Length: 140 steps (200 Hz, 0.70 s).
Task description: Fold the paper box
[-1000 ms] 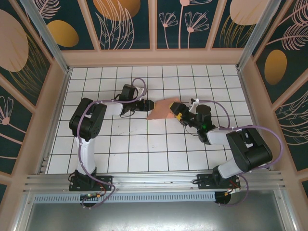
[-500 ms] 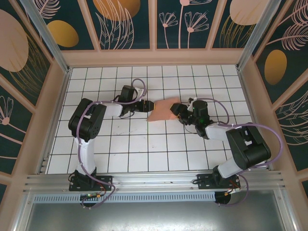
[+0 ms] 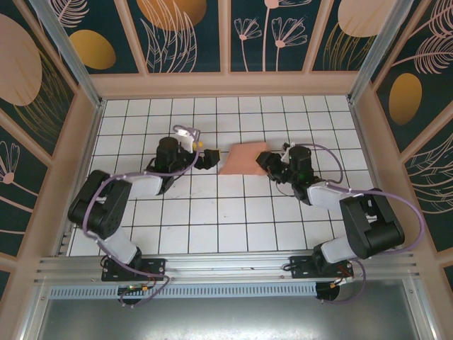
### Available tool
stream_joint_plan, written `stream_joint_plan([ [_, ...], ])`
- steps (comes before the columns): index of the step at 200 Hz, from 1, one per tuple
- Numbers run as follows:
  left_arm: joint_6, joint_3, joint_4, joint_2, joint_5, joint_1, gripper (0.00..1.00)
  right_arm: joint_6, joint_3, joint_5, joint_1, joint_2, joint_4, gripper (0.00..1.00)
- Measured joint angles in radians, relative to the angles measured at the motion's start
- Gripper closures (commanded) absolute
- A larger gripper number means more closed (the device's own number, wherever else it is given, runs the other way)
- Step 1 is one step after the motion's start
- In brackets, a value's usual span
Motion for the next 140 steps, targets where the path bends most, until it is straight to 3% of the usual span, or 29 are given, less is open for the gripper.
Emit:
stream_joint_plan([
  [15,0.050,-0.080,0.089,-0.074,-0.062,0.000,0.01,-0.006,-0.002,-0.016,-0.011,-0.031,-0.003,0.66],
  [45,0.168,-0.075,0.094,-0.102,-0.141,0.000,0.01,-0.027,-0.002,-0.054,-0.044,-0.113,-0.013,0.66],
  [94,0.320,-0.074,0.160,-0.102,-0.115,-0.005,0.01,-0.006,-0.002,-0.159,-0.125,-0.219,0.002,0.65],
  [140,0.698,-0.184,0.321,-0.098,-0.180,-0.157,0.01,0.012,-0.002,-0.304,-0.195,-0.274,0.003,0.65],
])
